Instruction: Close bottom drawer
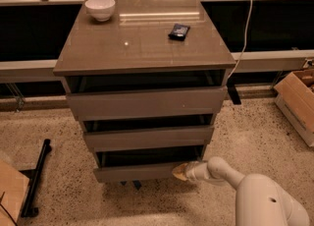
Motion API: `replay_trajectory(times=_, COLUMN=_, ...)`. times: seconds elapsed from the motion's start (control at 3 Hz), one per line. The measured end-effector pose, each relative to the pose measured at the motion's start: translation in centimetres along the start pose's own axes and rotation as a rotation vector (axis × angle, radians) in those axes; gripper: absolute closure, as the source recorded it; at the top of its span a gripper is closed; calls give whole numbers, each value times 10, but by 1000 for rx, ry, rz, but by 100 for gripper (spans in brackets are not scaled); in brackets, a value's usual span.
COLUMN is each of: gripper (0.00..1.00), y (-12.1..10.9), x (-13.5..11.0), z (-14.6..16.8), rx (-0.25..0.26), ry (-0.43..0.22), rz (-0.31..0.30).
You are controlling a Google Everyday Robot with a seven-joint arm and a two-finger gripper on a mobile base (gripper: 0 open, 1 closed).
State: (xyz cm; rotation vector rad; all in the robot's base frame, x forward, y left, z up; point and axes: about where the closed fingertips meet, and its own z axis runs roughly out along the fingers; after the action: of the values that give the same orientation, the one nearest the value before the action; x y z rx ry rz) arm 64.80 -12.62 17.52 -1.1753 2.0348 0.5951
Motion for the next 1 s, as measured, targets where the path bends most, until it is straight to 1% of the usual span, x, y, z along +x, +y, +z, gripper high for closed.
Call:
replay_trajectory(times=0.33, gripper=85, y=-1, x=-1, z=2, rx=3, ry=-3, rz=-4)
replay_trajectory(times=0.67, gripper=61, y=1, x=-1, z=4, rx=-1, ry=-4, rz=-4)
replay_trajectory(times=1.0, gripper=30, y=4, x=-2, z=7, rx=-6, ry=-4, rz=-4)
